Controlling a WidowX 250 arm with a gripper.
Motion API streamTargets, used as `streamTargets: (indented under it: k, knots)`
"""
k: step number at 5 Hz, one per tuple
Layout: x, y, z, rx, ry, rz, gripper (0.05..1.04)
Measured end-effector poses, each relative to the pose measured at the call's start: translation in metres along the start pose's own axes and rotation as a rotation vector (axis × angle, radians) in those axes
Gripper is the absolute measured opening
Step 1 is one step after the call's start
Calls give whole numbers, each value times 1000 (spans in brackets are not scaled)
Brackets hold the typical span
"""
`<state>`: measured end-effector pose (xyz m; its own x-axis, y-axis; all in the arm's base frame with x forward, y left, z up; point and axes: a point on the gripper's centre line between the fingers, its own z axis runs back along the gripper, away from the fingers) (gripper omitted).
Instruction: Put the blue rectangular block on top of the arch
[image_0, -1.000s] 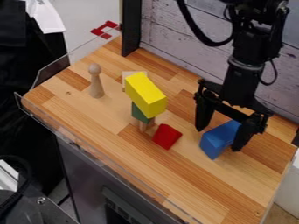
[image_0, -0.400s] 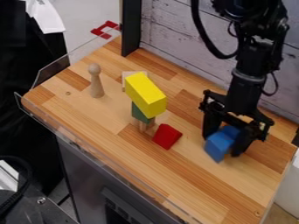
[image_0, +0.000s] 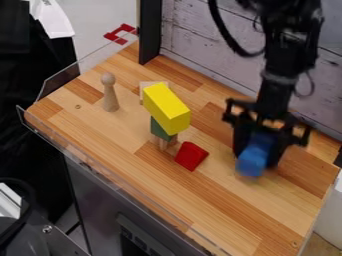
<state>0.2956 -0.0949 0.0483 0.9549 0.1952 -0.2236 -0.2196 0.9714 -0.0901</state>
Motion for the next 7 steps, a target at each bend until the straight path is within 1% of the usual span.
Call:
streamTargets:
  k: [1,2,3,4,5,6,7]
  knots:
    - [-6,2,49,-58,-128,209,578]
    - [-15,18,85,-81,-193,347,578]
    - [-20,45,101,-64,-193,421,578]
    - [-28,75,102,-71,-163,542,578]
    - [-29,96,97,-105,-137,642,578]
    - [-30,107,92,-142,-115,711,578]
    - [-31,114,86,-173,-96,754,578]
